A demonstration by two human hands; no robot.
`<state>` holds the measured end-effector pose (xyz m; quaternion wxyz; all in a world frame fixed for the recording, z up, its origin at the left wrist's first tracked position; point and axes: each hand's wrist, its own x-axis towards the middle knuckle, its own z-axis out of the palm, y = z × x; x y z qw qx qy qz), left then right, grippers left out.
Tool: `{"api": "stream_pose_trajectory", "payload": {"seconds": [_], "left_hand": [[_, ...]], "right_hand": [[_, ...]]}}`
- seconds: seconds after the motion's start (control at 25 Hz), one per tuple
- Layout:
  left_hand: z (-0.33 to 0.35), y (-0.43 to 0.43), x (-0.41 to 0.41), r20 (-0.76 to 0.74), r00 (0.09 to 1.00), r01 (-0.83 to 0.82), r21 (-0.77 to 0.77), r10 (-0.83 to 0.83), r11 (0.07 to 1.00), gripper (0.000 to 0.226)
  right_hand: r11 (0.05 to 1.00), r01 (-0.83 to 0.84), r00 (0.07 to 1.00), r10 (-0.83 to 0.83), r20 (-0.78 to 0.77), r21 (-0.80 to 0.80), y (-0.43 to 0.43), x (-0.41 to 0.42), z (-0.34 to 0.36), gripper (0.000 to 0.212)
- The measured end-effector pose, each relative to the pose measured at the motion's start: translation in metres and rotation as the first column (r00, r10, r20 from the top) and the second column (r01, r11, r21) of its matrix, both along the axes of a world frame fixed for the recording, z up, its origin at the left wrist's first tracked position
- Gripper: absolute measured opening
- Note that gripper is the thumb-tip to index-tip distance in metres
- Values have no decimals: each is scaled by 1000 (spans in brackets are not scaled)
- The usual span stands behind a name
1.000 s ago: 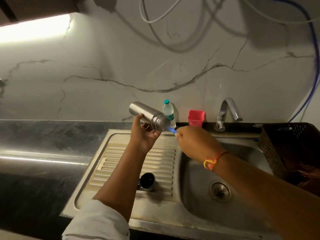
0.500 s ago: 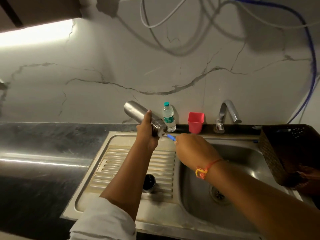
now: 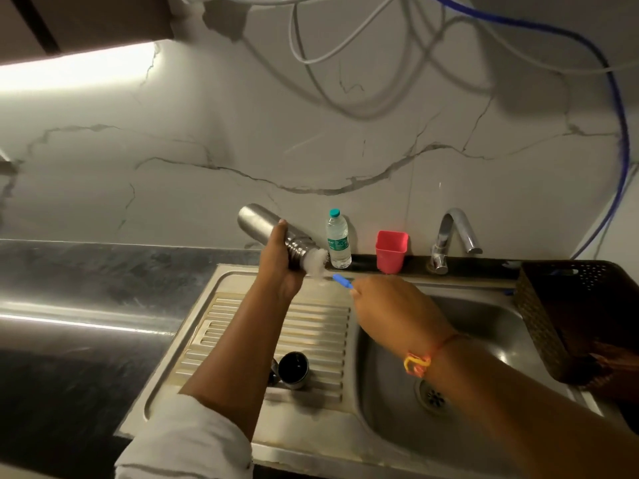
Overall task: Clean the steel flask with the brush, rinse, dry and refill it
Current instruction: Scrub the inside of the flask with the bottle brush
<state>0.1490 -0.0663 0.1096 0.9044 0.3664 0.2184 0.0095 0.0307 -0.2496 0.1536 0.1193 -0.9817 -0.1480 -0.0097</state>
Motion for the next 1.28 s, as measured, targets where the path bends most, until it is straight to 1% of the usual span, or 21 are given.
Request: {"api": "stream_pose_trajectory", "payload": {"seconds": [0.12,0.24,0.44,0.52,0.56,0.64,0.72,0.84,0.92,0.96,1.04,1.12,1.2,1.28], "left_hand": [[-4,46,11,-11,987,-162,-38,161,986,66],[-6,72,15,-39,964,-264,-17,263,964,69],[-14,102,23,-77,940,-335,-3,334,942,66],[-20,127,30,-121,902,-414,30,414,910,65],[-23,140,34,-140,872,-470,24,468,882,69],[-28,159,38,-165,834,-536,-14,526,844,72],[-28,158,33,-165,862,-491,-39,479,870,69],[-25,134,22,-113,939,-340,-135,326,931,57],[-28,122,20,-73,968,-249,-148,241,957,50],[-27,117,19,-50,977,-212,-147,207,966,50],[-29,109,17,0,989,-144,-112,145,983,55],[-34,97,13,28,995,-89,-76,91,993,52],[-37,82,4,22,997,-75,-69,77,995,52],[-35,78,1,26,994,-101,-102,105,990,60]], "right_hand": [[999,15,997,-13,-70,33,-9,-11,1,22],[996,-1,990,13,-140,91,-2,-18,6,24],[992,-46,987,63,-146,119,17,-19,13,26],[994,-53,992,63,-112,91,12,-21,13,26],[995,-46,994,55,-96,93,7,-21,12,26],[986,9,996,5,-84,169,1,-21,7,25],[958,68,994,-41,-100,278,10,-21,1,25],[899,163,986,-130,-109,405,40,-21,-13,29],[866,208,977,-166,-131,455,57,-23,-22,29],[859,215,976,-168,-141,465,63,-26,-26,28],[859,200,979,-152,-139,471,75,-35,-36,34],[868,204,977,-153,-147,453,85,-33,-45,36],[861,281,957,-216,-196,425,89,-15,-49,35],[839,332,939,-248,-240,431,89,-13,-52,33]]}}
